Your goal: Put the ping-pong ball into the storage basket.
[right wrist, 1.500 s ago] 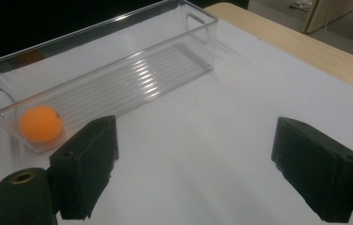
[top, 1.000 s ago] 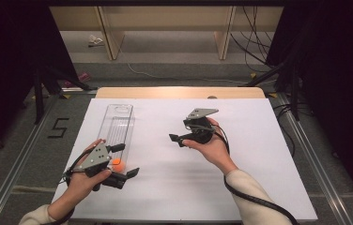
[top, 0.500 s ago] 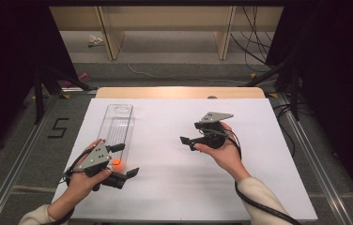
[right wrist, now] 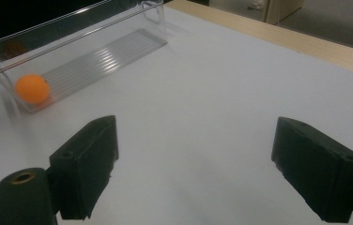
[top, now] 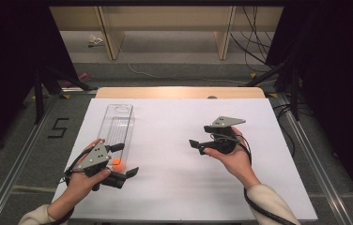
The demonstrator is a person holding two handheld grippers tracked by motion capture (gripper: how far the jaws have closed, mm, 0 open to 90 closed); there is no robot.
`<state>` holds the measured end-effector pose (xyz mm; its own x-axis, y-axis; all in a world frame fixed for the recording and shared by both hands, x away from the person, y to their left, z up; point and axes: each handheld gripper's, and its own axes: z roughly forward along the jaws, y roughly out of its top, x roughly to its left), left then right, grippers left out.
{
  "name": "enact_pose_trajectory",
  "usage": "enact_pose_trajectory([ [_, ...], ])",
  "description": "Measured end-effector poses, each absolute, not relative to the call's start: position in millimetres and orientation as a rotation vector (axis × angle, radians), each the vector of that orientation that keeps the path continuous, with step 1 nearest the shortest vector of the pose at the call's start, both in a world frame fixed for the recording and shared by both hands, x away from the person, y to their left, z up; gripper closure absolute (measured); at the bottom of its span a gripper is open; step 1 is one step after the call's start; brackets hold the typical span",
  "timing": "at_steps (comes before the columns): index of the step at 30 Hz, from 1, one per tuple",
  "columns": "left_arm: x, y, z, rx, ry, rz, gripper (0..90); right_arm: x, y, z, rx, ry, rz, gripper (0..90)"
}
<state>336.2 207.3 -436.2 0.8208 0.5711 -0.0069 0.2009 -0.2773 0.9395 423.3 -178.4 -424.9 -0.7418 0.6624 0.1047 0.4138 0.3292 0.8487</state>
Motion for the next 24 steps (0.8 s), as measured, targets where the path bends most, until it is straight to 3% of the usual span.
enact_pose_trajectory([
  [24, 336.6, 208.1, -436.2, 1.851, 0.591, 0.402, 3.1, 399.0, -219.9, -422.9, 1.022, 2.276, 1.355, 16.0],
])
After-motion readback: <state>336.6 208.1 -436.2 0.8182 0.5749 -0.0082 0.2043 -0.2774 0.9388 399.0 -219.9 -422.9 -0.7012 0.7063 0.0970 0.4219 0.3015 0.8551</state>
